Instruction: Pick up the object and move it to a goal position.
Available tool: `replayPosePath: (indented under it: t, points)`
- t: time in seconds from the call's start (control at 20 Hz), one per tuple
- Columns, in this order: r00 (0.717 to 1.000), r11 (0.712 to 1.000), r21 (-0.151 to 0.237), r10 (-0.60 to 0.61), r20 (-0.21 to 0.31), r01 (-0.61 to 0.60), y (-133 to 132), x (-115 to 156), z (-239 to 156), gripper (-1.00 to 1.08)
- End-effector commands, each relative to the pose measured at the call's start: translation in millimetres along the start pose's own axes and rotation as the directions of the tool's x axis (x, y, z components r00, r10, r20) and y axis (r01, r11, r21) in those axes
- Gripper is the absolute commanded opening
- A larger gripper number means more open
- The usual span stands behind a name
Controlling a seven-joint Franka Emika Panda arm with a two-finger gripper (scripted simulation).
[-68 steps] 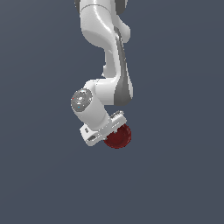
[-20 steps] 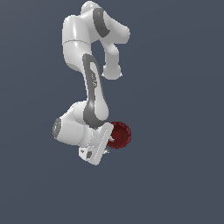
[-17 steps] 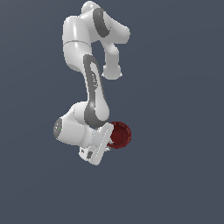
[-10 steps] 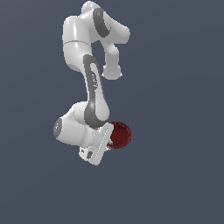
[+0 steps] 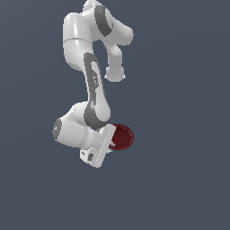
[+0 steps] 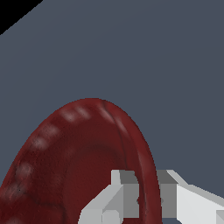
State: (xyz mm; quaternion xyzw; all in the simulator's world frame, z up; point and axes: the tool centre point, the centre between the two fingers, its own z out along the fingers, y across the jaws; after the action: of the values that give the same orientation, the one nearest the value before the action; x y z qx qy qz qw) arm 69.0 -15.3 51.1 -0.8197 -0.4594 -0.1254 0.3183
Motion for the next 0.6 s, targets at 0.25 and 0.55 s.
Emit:
replayPosePath:
  t: [0.25,0.55]
  points:
    - [1.0,1.0,-0.004,0.002,0.0,-0.002,-16.3,-11.4,-46.8,-1.0]
    - [1.0,1.0,-0.004,0.002,0.001,-0.002,-39.9,-25.6,-107.9,-1.0]
